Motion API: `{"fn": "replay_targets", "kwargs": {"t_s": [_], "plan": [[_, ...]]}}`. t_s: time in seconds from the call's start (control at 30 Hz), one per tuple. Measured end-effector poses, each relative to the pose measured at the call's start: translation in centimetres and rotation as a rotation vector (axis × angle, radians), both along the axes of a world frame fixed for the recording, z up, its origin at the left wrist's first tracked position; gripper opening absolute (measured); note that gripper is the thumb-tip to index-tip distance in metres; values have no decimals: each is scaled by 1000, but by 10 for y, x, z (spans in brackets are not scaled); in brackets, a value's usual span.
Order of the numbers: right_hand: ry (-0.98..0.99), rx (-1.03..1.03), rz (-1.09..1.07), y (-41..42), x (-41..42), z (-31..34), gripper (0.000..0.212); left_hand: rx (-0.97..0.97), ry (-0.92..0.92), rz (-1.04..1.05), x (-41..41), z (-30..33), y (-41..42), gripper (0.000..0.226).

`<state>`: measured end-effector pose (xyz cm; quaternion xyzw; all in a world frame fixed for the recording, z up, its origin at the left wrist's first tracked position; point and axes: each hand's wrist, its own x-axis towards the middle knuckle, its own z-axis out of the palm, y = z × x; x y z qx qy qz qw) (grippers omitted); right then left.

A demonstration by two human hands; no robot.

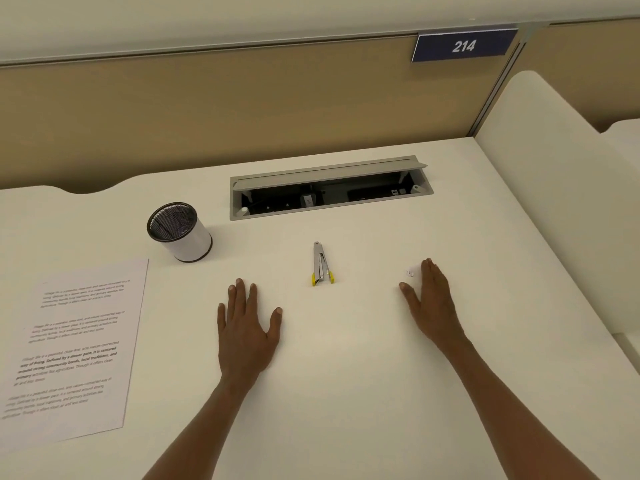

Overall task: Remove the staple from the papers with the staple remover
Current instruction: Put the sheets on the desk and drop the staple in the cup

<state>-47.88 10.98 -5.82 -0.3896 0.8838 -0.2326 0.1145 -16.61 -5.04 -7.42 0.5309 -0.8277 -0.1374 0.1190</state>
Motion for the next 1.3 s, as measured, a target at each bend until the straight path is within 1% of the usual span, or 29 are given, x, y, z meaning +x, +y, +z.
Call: {"fn": "replay_targets", "kwargs": {"t_s": [0.03, 0.1, 0.17, 0.23, 0.27, 0.33, 0.37, 0.43, 0.53, 0.63, 0.7, 0.77, 0.8, 0.9, 0.97, 1.07, 1.1, 1.2, 1.27, 1.3], "plan": [[-15, -56, -18, 1, -6, 4, 60, 1, 0, 1, 0, 0, 0, 79], [4, -93, -13, -1, -15, 9, 44, 0, 4, -1, 0, -1, 0, 78], [21, -92, 51, -7, -20, 13, 33, -1, 9, -2, 1, -1, 0, 78], [-5, -55, 115, -14, -21, 17, 24, 0, 11, -2, 0, -1, 0, 78], [-58, -21, 105, -17, -21, 20, 20, -1, 10, -2, 0, -1, 0, 78], [-241, -10, 2, -23, -19, 27, 9, -3, 7, -5, 1, -1, 0, 78], [-288, -31, -43, -25, -18, 27, 12, -5, 7, -6, 1, -1, 0, 77], [-255, -49, -37, -29, -17, 31, 16, -5, 6, -5, 1, -1, 0, 77], [-94, -32, 90, -32, -13, 41, 21, -4, 8, -7, 0, -1, 0, 77], [53, -15, 193, -34, -10, 48, 17, 1, 11, -4, 1, 0, 1, 78], [71, -9, 190, -34, -12, 46, 19, 0, 5, -3, 1, 0, 1, 78], [79, 24, 179, -36, -16, 43, 27, 3, 4, -4, 0, 0, 0, 78], [108, 34, 207, -36, -18, 42, 29, 3, 3, -4, 0, 0, 0, 78], [213, 75, 329, -34, -27, 38, 27, 5, -1, -5, 1, -1, 0, 78], [265, 103, 376, -35, -35, 36, 31, 1, -1, -5, 1, -1, 0, 79], [377, 229, 456, -38, -42, 38, 18, -3, 2, -5, 1, -2, 0, 78], [398, 260, 464, -40, -43, 39, 18, -6, 2, -4, 1, -2, 0, 78], [382, 289, 473, -39, -42, 42, 25, -9, 3, -5, 1, -2, 0, 78], [334, 279, 443, -39, -43, 39, 22, -13, 6, -6, 1, -2, 0, 78], [270, 250, 405, -39, -45, 37, 17, -12, 6, -5, 1, -1, 0, 78]]}}
